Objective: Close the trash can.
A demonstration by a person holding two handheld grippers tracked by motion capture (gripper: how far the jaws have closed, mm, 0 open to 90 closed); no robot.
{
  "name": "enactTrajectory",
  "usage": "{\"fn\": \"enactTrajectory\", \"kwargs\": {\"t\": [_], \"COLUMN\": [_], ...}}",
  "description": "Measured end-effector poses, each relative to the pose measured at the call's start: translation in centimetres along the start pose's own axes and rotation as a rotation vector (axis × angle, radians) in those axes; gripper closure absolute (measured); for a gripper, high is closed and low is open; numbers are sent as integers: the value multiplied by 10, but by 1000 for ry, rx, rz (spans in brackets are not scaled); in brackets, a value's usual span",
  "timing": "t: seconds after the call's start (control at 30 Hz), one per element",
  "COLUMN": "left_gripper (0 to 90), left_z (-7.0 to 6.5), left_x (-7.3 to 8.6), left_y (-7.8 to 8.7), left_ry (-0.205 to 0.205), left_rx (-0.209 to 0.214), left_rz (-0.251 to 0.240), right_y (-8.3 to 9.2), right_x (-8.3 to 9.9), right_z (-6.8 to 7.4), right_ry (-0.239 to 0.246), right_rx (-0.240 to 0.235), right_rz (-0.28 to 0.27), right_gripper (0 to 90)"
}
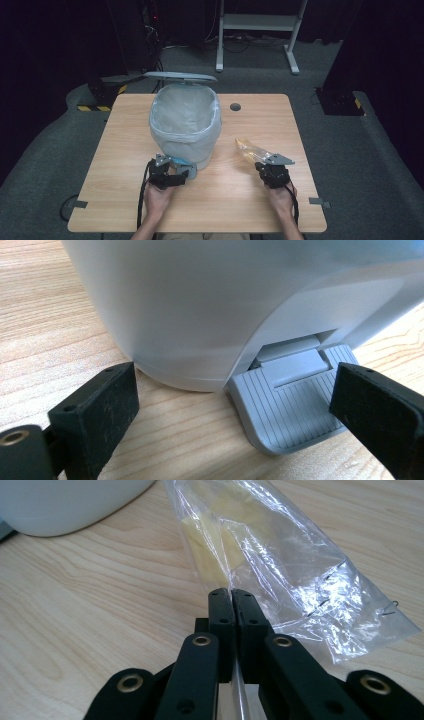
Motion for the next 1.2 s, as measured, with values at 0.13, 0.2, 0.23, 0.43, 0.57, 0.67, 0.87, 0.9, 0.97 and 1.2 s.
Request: {"fn": "enactTrajectory", "kwargs": {"t": [0.13, 0.2, 0.23, 0.43, 0.57, 0.67, 0.87, 0.9, 0.97, 1.2], "left_gripper": [57, 57, 57, 57, 57, 57, 58, 58, 58, 58], "left_z": [0, 0, 0, 1, 0, 1, 1, 0, 0, 0], "left_x": [0, 0, 0, 0, 0, 0, 0, 0, 0, 0], "left_y": [0, 0, 0, 0, 0, 0, 0, 0, 0, 0], "left_ry": [0, 0, 0, -4, -3, -3, -4, 1, 0, 0], "left_rx": [0, 0, 0, -1, -1, -1, 0, 1, 0, 2], "left_rz": [0, 0, 0, 0, 0, 0, 1, 0, 0, 1], "right_y": [6, 7, 7, 8, 11, 14, 19, 20, 22, 24], "right_x": [-5, -7, -7, -9, -10, -13, -21, -22, -25, -26], "right_z": [3, 4, 5, 7, 8, 10, 9, 10, 12, 15], "right_ry": [12, 8, 4, 14, -2, 20, 5, 8, 20, 7], "right_rx": [-19, -23, -26, -35, -42, -48, -54, -55, -60, -81], "right_rz": [-9, -12, -12, -18, -24, -22, -38, -41, -48, -50], "right_gripper": [881, 881, 881, 881, 881, 881, 882, 883, 883, 883]}}
Point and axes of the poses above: each handheld gripper's, and its own axes: y roughly backward along the jaws, x roughly out of its underside, z roughly to its left, the point moved 4 cm from there along -y, roughly forward along the jaws, and after that the axes turned 11 degrees about -z, right-handed, at the moved point
